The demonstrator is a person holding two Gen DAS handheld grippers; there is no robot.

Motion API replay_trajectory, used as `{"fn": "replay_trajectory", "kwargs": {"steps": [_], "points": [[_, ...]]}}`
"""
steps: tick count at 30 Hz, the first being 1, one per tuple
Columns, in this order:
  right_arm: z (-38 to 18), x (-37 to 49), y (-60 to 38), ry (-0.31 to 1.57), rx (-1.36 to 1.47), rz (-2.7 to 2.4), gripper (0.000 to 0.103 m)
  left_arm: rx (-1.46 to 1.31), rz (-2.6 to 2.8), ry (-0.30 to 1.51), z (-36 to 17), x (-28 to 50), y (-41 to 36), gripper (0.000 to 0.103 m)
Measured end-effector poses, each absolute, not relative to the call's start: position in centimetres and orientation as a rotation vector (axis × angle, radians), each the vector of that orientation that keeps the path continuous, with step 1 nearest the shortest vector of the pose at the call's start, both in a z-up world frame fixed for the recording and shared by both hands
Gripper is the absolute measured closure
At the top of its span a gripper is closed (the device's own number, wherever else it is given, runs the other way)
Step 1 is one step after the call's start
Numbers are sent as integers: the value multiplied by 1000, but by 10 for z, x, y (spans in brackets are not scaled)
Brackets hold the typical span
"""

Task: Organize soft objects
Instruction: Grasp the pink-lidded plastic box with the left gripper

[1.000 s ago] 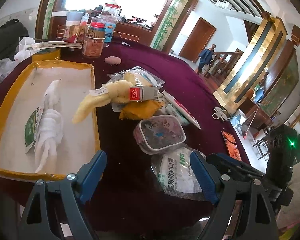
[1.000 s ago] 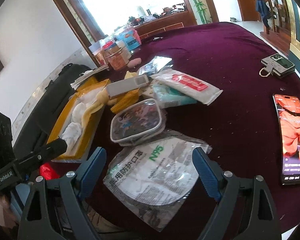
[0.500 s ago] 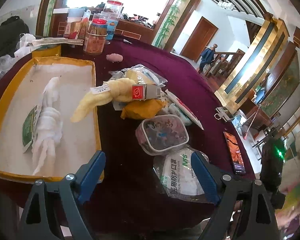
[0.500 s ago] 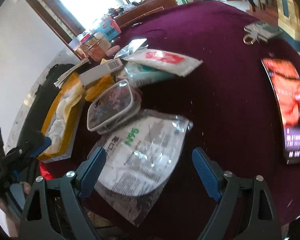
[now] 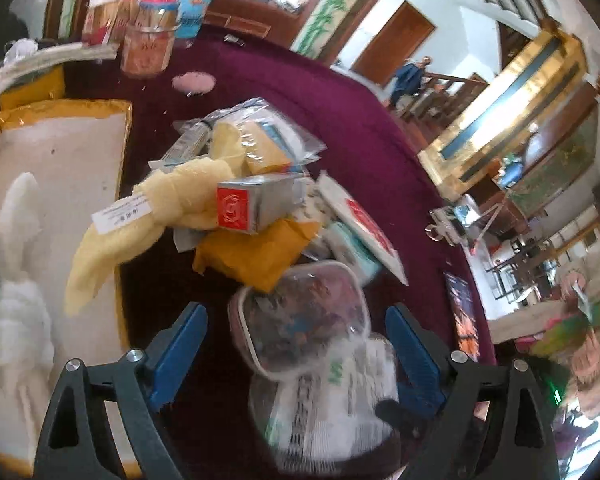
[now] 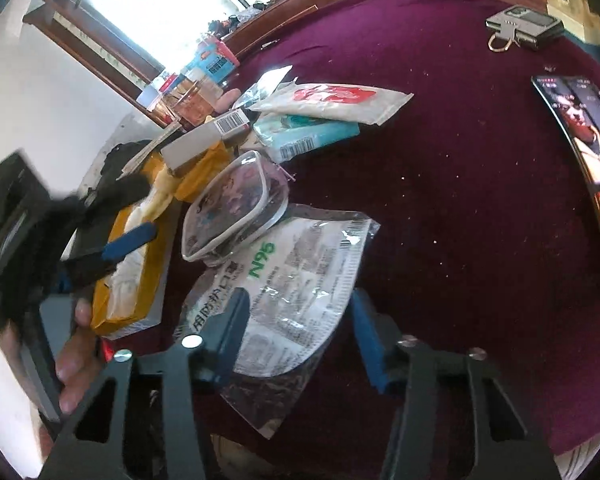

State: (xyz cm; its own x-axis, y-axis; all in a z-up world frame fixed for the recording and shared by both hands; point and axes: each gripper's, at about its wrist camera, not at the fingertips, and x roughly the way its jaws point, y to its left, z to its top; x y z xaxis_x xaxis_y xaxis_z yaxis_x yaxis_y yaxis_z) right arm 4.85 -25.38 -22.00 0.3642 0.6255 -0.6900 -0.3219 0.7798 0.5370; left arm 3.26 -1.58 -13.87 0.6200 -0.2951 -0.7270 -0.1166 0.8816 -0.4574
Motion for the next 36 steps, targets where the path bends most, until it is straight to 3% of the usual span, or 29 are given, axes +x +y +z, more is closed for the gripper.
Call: {"fn": "replay_trajectory", "kwargs": {"steps": [2, 4, 7, 9, 11, 13, 14, 15, 18, 20, 23, 28, 36], "points": [[-223, 50, -253, 1046, 340, 633, 76, -511, -95, 933, -146, 49, -13, 10], [-225, 52, -253, 1048, 331, 625, 82, -526, -88, 970, -156, 61, -12, 10], [-226, 55, -255, 1046, 338, 657, 82, -508, -74, 1058, -172, 76, -19, 10], [-225, 57, -253, 1050, 321, 666, 75, -447, -56, 1060, -173, 80, -26, 10], [-220, 55, -243, 1039, 298, 716, 39, -394, -62, 1080, -174, 86, -32, 9], [-211, 46, -223, 1015, 193, 714, 22, -364, -72, 1100, -177, 96, -34, 5], [-209, 41, -216, 998, 142, 703, 19, -341, -70, 1127, -182, 103, -36, 5], [-206, 36, -205, 977, 71, 691, 18, -332, -90, 1153, -187, 109, -36, 5], [-208, 25, -180, 953, -83, 666, 16, -352, -104, 1159, -189, 111, -36, 25], [-213, 22, -175, 946, -126, 646, 16, -354, -126, 1140, -187, 106, -37, 49], [-212, 22, -180, 943, -114, 646, 16, -361, -151, 1097, -174, 89, -33, 62], [-208, 23, -179, 934, -121, 647, 16, -404, -163, 1028, -159, 63, -20, 69], [-213, 26, -156, 928, -164, 633, 16, -584, -146, 919, -144, 8, 13, 70]]}}
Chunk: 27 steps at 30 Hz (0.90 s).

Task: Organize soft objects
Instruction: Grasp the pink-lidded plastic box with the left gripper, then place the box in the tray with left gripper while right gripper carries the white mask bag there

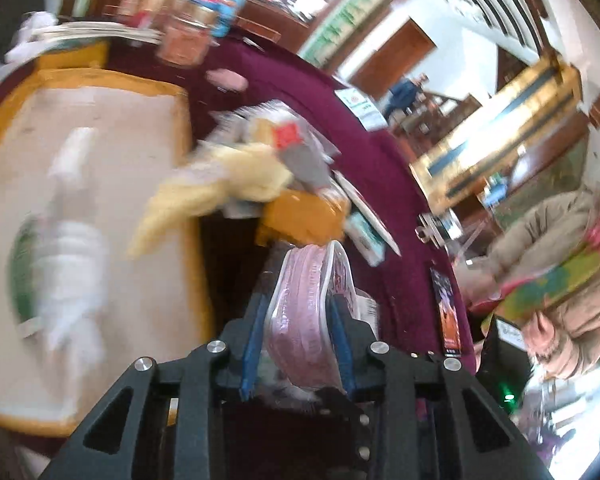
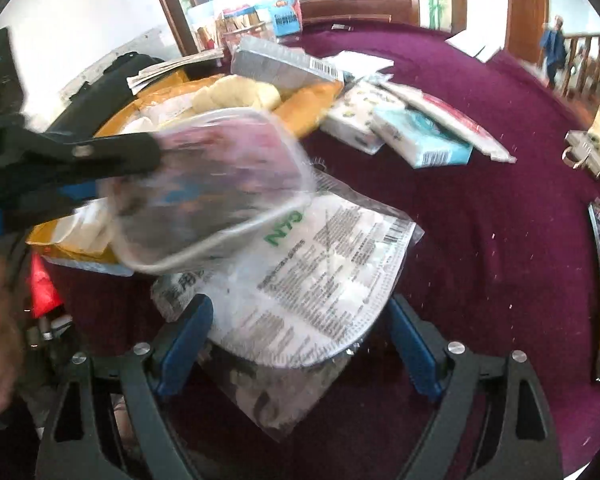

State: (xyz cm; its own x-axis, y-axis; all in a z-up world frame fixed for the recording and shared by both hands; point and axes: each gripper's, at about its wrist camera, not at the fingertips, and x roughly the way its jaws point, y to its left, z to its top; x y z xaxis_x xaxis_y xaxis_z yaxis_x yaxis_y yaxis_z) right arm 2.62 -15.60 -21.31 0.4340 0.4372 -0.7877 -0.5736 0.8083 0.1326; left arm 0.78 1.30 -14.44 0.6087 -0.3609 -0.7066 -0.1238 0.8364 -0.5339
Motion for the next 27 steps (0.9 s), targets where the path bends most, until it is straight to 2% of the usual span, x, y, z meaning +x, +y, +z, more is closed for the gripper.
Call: {"fn": "replay_trajectory", "kwargs": {"steps": [3, 5, 6, 8, 11, 12, 14, 19, 27], "points": [[-216, 17, -145, 885, -248, 585, 29, -620, -107, 885, -139, -13, 34, 70], [-215, 14, -142, 872, -255, 595, 45, -619, -74, 864, -136, -24, 47, 70], [-214, 13, -142, 869, -250, 599, 50, -623, -53, 861, -136, -28, 52, 70], [-214, 12, -144, 868, -235, 606, 68, -636, -32, 858, -138, -35, 62, 70], [-212, 10, -145, 873, -213, 622, 84, -697, -46, 838, -143, -45, 72, 70], [-211, 11, -145, 870, -214, 617, 86, -701, -40, 830, -142, -46, 73, 70], [-205, 12, -156, 884, -157, 620, 98, -717, -56, 822, -138, -47, 74, 70], [-177, 5, -185, 834, -32, 642, 100, -759, -32, 773, -118, -60, 96, 70], [-120, -37, -169, 669, -21, 784, 101, -804, 101, 644, -96, -87, 143, 70]]}}
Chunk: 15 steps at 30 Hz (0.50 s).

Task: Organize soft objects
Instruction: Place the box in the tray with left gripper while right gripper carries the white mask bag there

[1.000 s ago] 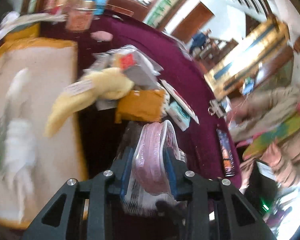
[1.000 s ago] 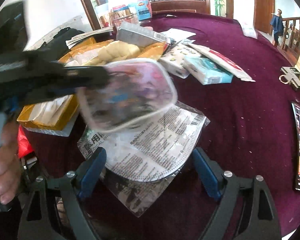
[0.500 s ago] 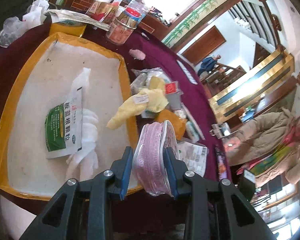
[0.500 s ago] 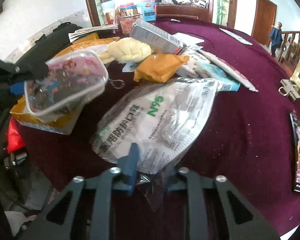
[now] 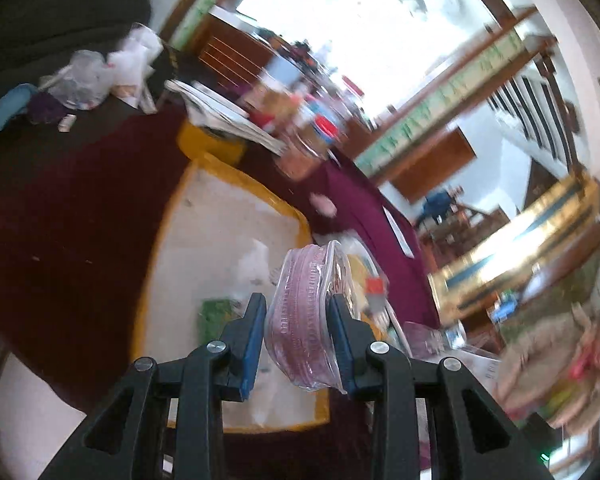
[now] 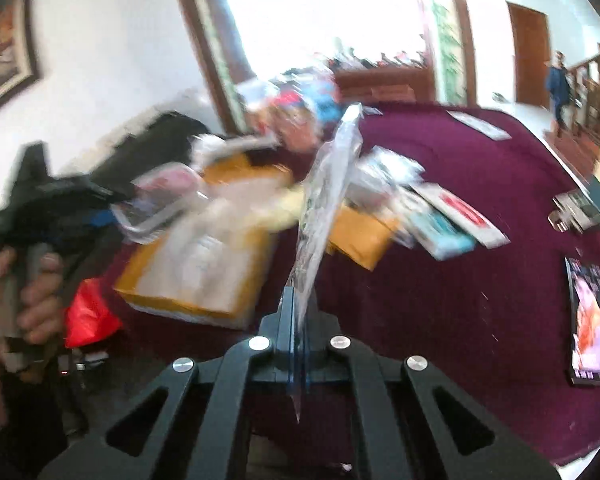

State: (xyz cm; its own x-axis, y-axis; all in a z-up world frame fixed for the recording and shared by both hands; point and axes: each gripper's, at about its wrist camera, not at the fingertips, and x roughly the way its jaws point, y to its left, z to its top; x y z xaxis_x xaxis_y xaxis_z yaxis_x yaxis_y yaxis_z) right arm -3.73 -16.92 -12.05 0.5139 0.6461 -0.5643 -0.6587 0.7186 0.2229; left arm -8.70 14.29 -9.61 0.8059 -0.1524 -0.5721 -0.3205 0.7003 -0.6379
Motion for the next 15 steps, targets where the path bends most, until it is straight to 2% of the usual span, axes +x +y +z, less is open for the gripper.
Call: {"fn": "replay_trajectory", "kwargs": {"steps": [6, 15], "points": [[-101, -37, -116, 678, -32, 1009, 101, -766, 239, 622, -102, -93, 158, 70], [-148, 25, -33, 936, 79, 1264, 101, -639, 382, 704, -136, -78, 159, 70]]}}
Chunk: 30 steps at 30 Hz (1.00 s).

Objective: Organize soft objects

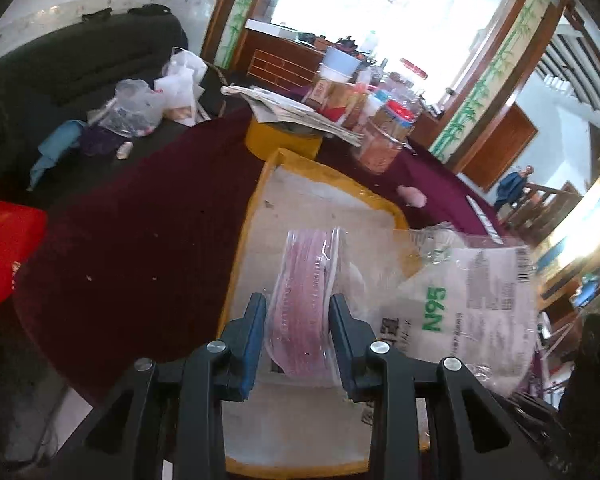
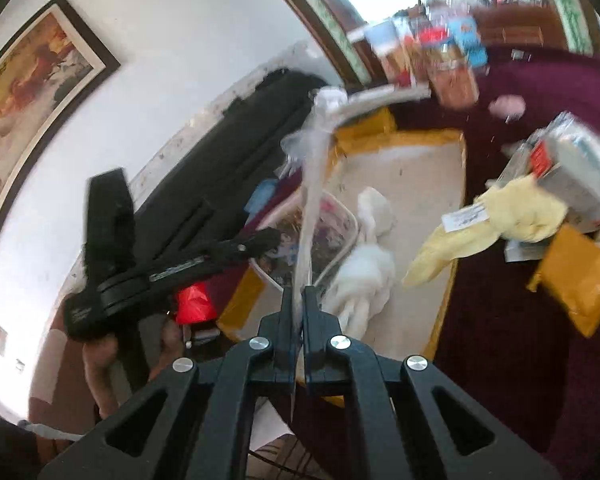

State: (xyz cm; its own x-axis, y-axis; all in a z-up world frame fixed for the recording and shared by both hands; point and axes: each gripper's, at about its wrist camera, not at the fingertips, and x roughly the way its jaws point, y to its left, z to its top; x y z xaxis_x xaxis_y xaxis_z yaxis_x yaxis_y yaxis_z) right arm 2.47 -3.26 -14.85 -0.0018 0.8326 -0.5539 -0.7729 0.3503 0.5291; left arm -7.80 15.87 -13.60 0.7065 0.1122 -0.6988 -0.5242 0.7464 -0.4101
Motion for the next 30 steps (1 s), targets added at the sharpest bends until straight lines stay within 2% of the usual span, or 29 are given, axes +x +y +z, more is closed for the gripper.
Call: {"fn": "replay_trajectory", "kwargs": {"steps": [12, 18, 19, 20, 23, 26, 30], "points": [[-171, 45, -11, 995, 34, 1142, 100, -567, 470, 713, -150, -73, 160, 69], [-170, 40, -1, 963, -12, 1129, 95, -527, 501, 706, -147, -72, 152, 62], [-171, 40, 4, 955, -38, 1119, 85, -520, 500, 703, -147, -72, 150, 53], [-173, 41, 8, 954, -61, 1102, 71, -516, 500, 704, -148, -71, 150, 41], [-171, 41, 5, 916, -77, 1090, 55, -528, 490, 706, -147, -72, 149, 24], [-160, 37, -9, 872, -50, 1091, 38, -534, 476, 655, -139, -78, 146, 24], [-150, 25, -30, 818, -51, 1097, 25, -515, 459, 629, -131, -80, 137, 22]]}}
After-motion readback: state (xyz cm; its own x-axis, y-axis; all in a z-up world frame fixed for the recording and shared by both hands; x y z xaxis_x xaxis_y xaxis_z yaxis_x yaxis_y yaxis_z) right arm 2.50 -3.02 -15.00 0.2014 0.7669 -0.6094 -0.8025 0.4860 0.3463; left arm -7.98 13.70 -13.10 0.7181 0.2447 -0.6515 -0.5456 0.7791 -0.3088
